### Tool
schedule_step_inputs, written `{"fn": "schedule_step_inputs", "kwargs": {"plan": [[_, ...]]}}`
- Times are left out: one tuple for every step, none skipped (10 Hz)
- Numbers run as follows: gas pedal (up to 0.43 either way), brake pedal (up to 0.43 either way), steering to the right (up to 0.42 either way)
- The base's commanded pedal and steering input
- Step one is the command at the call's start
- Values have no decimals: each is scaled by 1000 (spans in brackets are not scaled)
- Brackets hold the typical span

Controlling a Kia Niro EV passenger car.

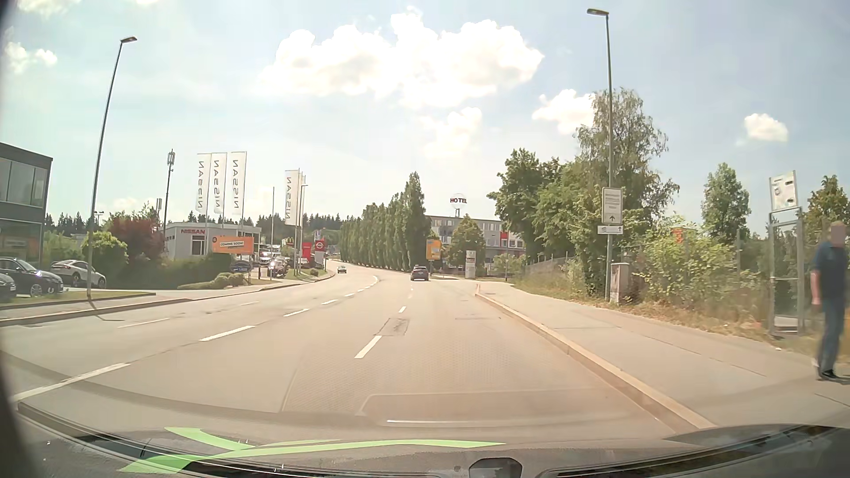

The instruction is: Follow the waypoints while adhering to traffic rules and regulations

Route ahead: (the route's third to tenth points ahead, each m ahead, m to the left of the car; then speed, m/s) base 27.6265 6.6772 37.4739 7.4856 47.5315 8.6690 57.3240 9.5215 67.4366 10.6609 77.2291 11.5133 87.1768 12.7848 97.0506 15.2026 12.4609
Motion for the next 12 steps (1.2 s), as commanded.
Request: {"fn": "schedule_step_inputs", "kwargs": {"plan": [[138, 0, -12], [138, 0, -12], [150, 0, -11], [150, 0, -11], [157, 0, -11], [157, 0, -11], [157, 0, -11], [157, 0, -11], [157, 0, -11], [157, 0, -11], [157, 0, -11], [157, 0, -11]]}}
